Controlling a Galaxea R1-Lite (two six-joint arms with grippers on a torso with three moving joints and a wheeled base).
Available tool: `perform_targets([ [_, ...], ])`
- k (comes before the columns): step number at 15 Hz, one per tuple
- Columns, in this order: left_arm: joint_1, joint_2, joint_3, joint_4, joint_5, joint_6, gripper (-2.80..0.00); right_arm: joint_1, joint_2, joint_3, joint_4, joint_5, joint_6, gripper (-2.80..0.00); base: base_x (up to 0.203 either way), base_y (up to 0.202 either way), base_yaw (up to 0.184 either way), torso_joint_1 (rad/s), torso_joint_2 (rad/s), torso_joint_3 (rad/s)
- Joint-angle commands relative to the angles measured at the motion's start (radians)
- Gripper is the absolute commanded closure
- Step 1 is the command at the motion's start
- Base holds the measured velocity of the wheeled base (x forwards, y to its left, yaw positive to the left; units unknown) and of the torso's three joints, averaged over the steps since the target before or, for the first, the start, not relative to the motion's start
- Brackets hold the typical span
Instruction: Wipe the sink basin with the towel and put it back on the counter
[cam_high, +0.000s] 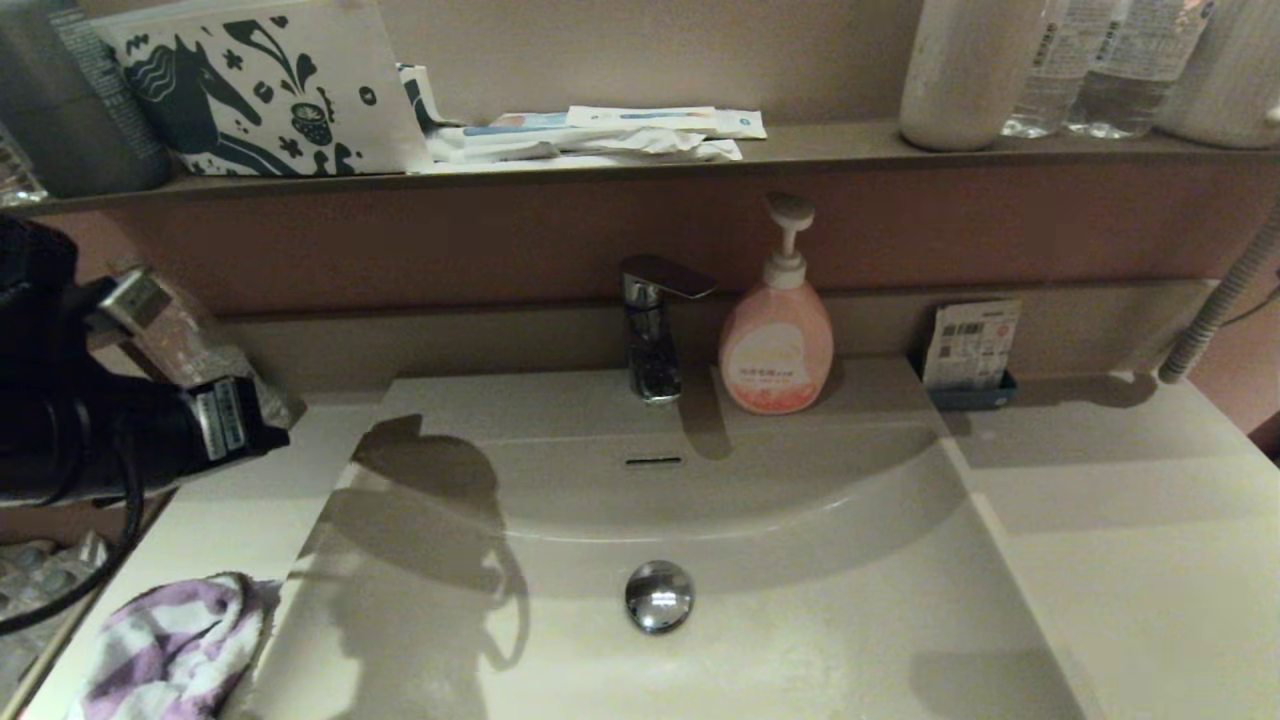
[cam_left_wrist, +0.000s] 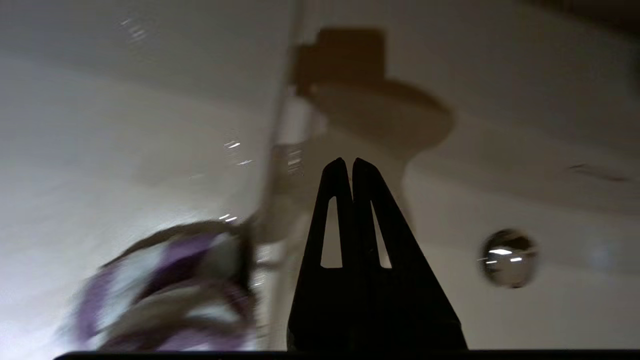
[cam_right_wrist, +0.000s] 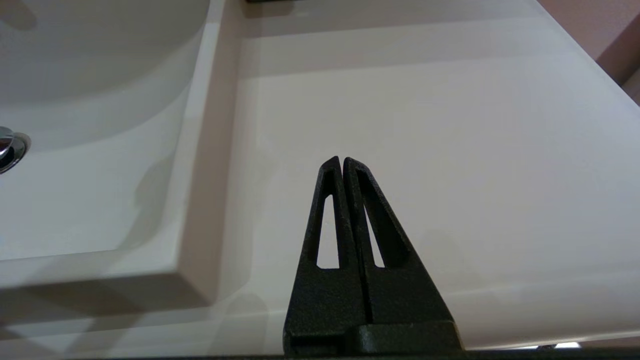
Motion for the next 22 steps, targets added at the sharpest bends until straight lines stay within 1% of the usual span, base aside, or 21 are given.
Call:
perform_targets([
  [1,-0.063,-0.054,0.003,-0.015,0.0,-0.041,0.0,0.0,0.001,0.0,-0.001,0.0,0.0,0.0,0.0,0.0,0.0,0.0,0.0,0.0],
  [2,-0.085,-0.097,0.005,-0.017,-0.001,-0.068,0.0,0.0,0.001,0.0,-0.001,0.0,0.0,0.0,0.0,0.0,0.0,0.0,0.0,0.0],
  [4,-0.119,-0.194,0.018,-0.019,-0.006,-0.093,0.0,0.0,0.001,0.0,-0.001,0.0,0.0,0.0,0.0,0.0,0.0,0.0,0.0,0.0],
  [5,-0.139,-0.247,0.028,-0.019,-0.008,-0.099,0.0,0.0,0.001,0.0,-0.001,0.0,0.0,0.0,0.0,0.0,0.0,0.0,0.0,0.0],
  [8,-0.231,-0.426,0.085,-0.014,-0.007,-0.114,0.0,0.0,0.001,0.0,-0.001,0.0,0.0,0.0,0.0,0.0,0.0,0.0,0.0,0.0],
  [9,-0.236,-0.476,0.107,-0.011,0.006,-0.118,0.0,0.0,0.001,0.0,-0.001,0.0,0.0,0.0,0.0,0.0,0.0,0.0,0.0,0.0],
  [10,-0.218,-0.523,0.124,-0.009,0.034,-0.12,0.0,0.0,0.001,0.0,-0.001,0.0,0.0,0.0,0.0,0.0,0.0,0.0,0.0,0.0],
  [12,-0.142,-0.624,0.161,-0.007,0.079,-0.124,0.0,0.0,0.001,0.0,-0.001,0.0,0.0,0.0,0.0,0.0,0.0,0.0,0.0,0.0],
  [15,-0.02,-0.786,0.237,-0.006,0.115,-0.126,0.0,0.0,0.001,0.0,-0.001,0.0,0.0,0.0,0.0,0.0,0.0,0.0,0.0,0.0],
  [16,0.006,-0.829,0.266,-0.006,0.121,-0.125,0.0,0.0,0.001,0.0,-0.001,0.0,0.0,0.0,0.0,0.0,0.0,0.0,0.0,0.0],
  [19,0.025,-0.944,0.339,-0.002,0.128,-0.118,0.0,0.0,0.001,0.0,-0.001,0.0,0.0,0.0,0.0,0.0,0.0,0.0,0.0,0.0],
  [22,0.027,-1.053,0.373,0.068,0.125,-0.104,0.0,0.0,0.001,0.0,-0.001,0.0,0.0,0.0,0.0,0.0,0.0,0.0,0.0,0.0],
])
